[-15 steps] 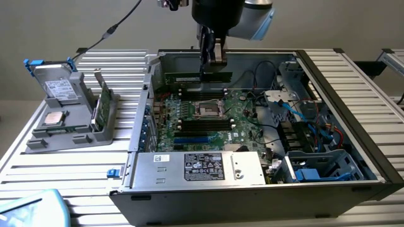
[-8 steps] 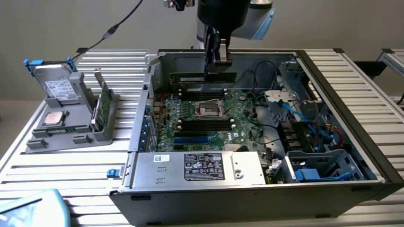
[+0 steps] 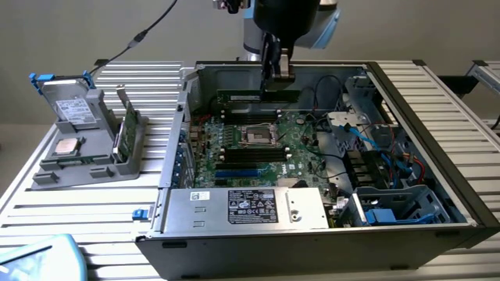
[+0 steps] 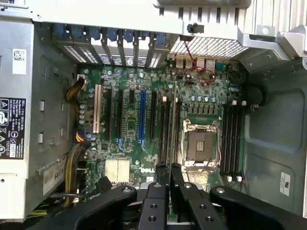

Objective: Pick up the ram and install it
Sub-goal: 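Pick up the ram and move it above insertion slot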

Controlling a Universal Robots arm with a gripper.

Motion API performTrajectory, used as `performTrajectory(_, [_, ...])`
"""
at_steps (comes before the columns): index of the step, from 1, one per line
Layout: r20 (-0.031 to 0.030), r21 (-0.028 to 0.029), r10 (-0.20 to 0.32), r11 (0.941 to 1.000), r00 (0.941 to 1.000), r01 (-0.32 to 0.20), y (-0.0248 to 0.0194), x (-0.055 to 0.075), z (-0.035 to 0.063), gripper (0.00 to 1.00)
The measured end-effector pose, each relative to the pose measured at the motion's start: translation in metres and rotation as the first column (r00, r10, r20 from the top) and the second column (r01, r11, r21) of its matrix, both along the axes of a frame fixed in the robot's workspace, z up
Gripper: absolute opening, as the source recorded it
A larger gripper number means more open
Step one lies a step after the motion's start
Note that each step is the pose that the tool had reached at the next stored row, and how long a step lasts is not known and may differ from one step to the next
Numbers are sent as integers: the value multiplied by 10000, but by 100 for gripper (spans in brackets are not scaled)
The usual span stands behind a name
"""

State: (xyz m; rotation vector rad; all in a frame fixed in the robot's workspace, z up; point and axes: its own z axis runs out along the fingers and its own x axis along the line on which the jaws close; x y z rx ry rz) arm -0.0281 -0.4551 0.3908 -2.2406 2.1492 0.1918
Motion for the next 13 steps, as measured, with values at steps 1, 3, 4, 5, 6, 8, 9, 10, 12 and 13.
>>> performTrajectory(1, [0,1,-18,10000,10000,18,0,24,-2,14])
performTrajectory(3, [0,1,-53,10000,10000,53,2,70,-9,14])
performTrajectory(4, [0,0,-69,10000,10000,69,4,97,-16,14])
performTrajectory(5, [1,1,-88,10000,10000,88,7,125,-26,14])
performTrajectory(6, [0,0,-109,9999,9999,109,9,155,-40,14])
performTrajectory(8, [-3,-2,-135,9999,9999,135,22,206,-76,14])
performTrajectory(9, [-5,-3,-141,9999,9999,141,36,215,-94,14])
performTrajectory(10, [-10,0,-148,9999,9999,148,51,218,-114,14])
performTrajectory(12, [-30,0,-155,9999,9999,155,87,220,-148,14])
performTrajectory(13, [-48,-1,-156,9999,9999,156,107,220,-162,14])
